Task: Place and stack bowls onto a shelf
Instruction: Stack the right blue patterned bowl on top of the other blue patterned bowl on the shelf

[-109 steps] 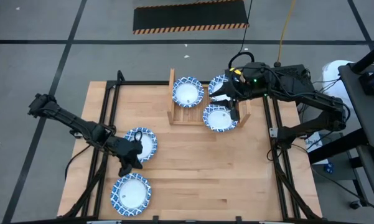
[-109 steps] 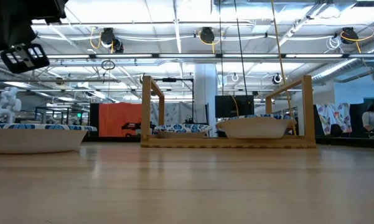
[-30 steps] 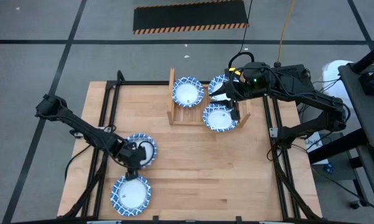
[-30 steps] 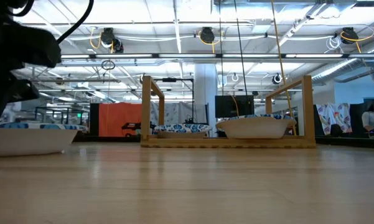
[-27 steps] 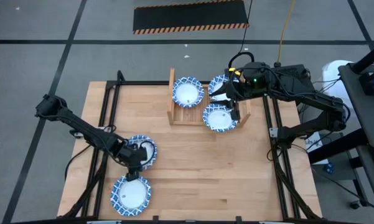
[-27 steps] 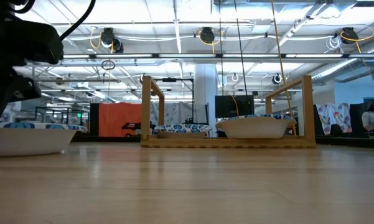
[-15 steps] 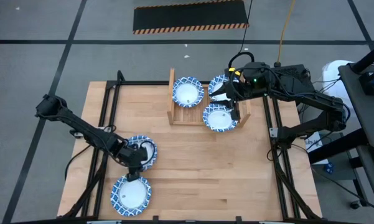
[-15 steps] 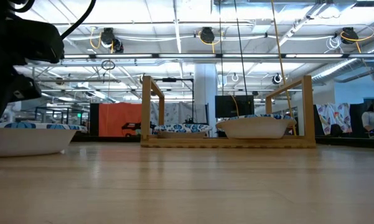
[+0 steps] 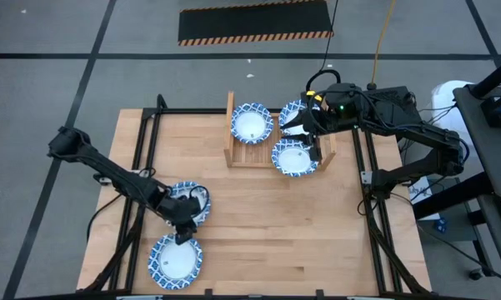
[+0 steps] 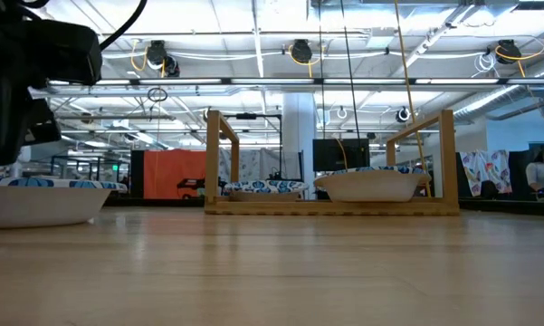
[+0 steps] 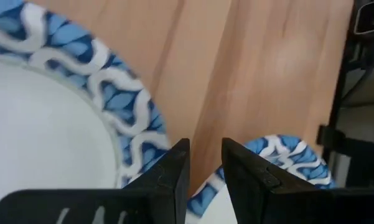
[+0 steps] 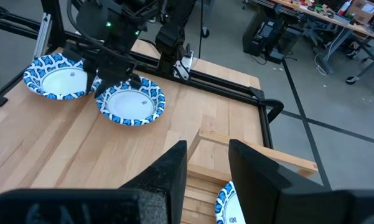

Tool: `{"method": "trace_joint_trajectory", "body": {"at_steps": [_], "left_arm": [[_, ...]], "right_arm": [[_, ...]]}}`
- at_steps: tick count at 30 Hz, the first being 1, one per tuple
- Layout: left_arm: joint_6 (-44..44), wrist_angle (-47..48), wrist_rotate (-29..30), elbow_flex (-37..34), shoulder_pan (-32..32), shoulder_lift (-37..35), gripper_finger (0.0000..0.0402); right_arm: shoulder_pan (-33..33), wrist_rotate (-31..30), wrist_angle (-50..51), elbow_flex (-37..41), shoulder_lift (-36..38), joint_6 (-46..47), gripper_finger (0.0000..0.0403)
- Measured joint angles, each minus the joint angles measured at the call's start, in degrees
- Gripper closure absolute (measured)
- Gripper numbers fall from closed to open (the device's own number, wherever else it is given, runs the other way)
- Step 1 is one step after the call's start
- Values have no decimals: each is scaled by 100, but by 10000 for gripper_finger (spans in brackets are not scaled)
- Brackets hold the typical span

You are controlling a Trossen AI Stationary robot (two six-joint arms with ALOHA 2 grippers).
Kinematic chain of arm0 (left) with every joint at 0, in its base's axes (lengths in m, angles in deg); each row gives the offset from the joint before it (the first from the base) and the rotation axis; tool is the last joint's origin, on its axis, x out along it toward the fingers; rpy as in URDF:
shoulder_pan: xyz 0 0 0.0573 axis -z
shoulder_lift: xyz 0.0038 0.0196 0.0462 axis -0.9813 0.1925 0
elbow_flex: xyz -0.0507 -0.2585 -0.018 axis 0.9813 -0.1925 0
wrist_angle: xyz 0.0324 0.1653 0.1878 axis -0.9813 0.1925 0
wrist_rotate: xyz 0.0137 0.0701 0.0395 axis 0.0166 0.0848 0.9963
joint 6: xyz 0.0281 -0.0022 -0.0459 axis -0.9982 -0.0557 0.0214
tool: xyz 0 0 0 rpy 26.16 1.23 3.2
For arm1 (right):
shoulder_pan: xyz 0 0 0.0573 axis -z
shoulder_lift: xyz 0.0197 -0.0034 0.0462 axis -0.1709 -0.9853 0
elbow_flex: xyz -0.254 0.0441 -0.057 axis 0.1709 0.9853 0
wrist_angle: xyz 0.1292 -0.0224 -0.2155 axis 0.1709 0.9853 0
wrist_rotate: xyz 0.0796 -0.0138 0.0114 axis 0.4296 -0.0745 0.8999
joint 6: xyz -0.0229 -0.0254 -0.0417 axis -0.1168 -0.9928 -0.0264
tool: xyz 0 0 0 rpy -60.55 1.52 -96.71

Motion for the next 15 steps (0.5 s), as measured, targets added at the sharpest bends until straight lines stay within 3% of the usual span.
{"method": "trace_joint_trajectory", "body": {"at_steps": [10, 15], "left_arm": [[-22, -26, -2, 0, 135, 310, 305], [-106, -32, -31, 400, 132, 214, 305]], "right_arm": [[0, 0, -2, 0, 0, -3, 289], [1, 0, -9, 0, 0, -18, 289]]}}
